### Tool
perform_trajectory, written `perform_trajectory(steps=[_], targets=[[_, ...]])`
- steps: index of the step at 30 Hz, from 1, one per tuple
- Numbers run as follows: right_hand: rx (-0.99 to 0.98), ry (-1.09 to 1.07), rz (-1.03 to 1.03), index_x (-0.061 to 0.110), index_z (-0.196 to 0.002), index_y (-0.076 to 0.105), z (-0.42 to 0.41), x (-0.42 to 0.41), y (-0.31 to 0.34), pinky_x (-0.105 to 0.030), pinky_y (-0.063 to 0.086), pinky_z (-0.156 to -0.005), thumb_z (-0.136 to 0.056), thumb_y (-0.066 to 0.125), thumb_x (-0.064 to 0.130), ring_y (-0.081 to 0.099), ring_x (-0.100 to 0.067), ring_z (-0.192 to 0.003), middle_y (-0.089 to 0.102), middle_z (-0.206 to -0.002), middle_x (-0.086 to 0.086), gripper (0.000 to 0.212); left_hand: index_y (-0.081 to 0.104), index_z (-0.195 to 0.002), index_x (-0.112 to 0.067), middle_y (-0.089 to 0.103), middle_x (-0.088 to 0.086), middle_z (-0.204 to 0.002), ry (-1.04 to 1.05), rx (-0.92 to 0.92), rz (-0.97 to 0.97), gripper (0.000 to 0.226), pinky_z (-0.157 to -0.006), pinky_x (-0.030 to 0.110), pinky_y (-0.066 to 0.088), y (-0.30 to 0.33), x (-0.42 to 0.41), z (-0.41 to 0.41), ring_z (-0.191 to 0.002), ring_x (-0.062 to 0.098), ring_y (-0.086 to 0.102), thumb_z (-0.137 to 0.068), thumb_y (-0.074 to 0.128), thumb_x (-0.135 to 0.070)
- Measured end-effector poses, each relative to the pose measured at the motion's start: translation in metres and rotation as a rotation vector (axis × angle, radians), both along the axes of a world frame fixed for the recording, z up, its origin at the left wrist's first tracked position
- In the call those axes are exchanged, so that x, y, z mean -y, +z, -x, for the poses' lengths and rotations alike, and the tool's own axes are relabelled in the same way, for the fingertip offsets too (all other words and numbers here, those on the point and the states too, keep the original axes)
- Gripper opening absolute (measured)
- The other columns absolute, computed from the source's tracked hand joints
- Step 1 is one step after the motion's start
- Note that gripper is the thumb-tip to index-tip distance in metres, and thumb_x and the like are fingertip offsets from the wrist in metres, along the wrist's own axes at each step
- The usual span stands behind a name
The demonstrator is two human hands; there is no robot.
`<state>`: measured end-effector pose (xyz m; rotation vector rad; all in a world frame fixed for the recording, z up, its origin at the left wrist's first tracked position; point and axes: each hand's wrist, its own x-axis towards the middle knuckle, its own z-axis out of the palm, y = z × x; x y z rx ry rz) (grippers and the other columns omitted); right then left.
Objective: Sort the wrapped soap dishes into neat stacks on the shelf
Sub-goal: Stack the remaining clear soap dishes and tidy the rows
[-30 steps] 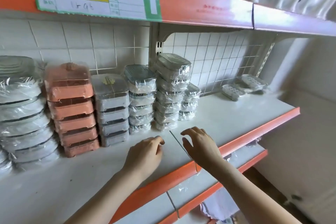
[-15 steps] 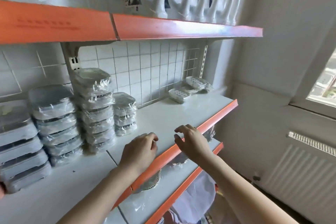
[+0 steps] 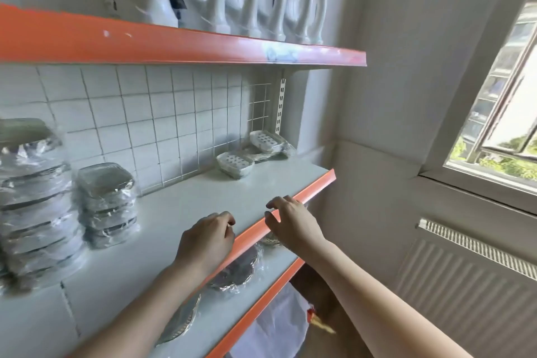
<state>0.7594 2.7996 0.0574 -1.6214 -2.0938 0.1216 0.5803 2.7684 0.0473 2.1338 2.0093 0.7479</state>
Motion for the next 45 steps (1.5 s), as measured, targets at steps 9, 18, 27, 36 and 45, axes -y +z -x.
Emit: perform_trajectory(steps=[9, 18, 27, 36, 45], targets=[[0.002, -0.029, 0.033, 0.018, -0.122, 0.057, -0.024, -0.054, -0.006, -0.033, 0.045, -0.087, -0.095, 0.048, 0.035, 0.051, -0.024, -0.115, 0.057, -0.121, -0.004, 0.033, 0.056, -0.116, -0.025, 0.058, -0.007, -0.121, -0.019, 0.002, 0.051, 0.029, -0.082, 0.032, 0.043, -0.009, -0.067, -0.021, -0.111, 0.019, 0.053, -0.093, 0.039, -0.022], [-0.023, -0.068, 0.083, 0.017, -0.124, 0.055, -0.027, -0.134, 0.004, -0.038, 0.046, -0.090, -0.096, 0.047, 0.035, 0.050, -0.024, -0.117, 0.056, -0.123, -0.006, 0.034, 0.053, -0.120, -0.024, 0.057, -0.006, -0.123, -0.068, 0.019, 0.061, 0.030, -0.083, 0.031, 0.041, -0.005, -0.163, -0.030, -0.113, 0.018, 0.051, -0.094, 0.038, -0.024], [-0.046, -0.054, 0.105, 0.017, -0.122, 0.055, -0.017, -0.198, -0.007, -0.040, 0.047, -0.091, -0.095, 0.048, 0.037, 0.051, -0.027, -0.116, 0.056, -0.121, -0.007, 0.035, 0.052, -0.122, -0.024, 0.058, -0.005, -0.126, -0.023, -0.007, 0.124, 0.030, -0.086, 0.031, 0.042, -0.007, -0.213, -0.025, -0.114, 0.023, 0.051, -0.095, 0.039, -0.026], [-0.102, 0.056, 0.086, 0.012, -0.121, 0.055, -0.006, -0.262, -0.017, -0.036, 0.045, -0.089, -0.093, 0.052, 0.034, 0.053, -0.029, -0.112, 0.055, -0.124, -0.010, 0.036, 0.053, -0.117, -0.020, 0.055, -0.001, -0.125, 0.115, -0.041, 0.154, 0.028, -0.080, 0.033, 0.041, -0.013, -0.247, -0.016, -0.115, 0.023, 0.047, -0.092, 0.042, -0.020], [-0.062, 0.117, 0.008, 0.012, -0.126, 0.051, -0.010, -0.325, -0.015, -0.039, 0.039, -0.096, -0.093, 0.053, 0.035, 0.043, -0.033, -0.120, 0.049, -0.129, -0.011, 0.040, 0.050, -0.124, -0.009, 0.051, 0.013, -0.126, 0.275, -0.080, 0.059, 0.037, -0.092, 0.039, 0.044, -0.016, -0.291, -0.029, -0.118, 0.033, 0.045, -0.091, 0.047, -0.024]])
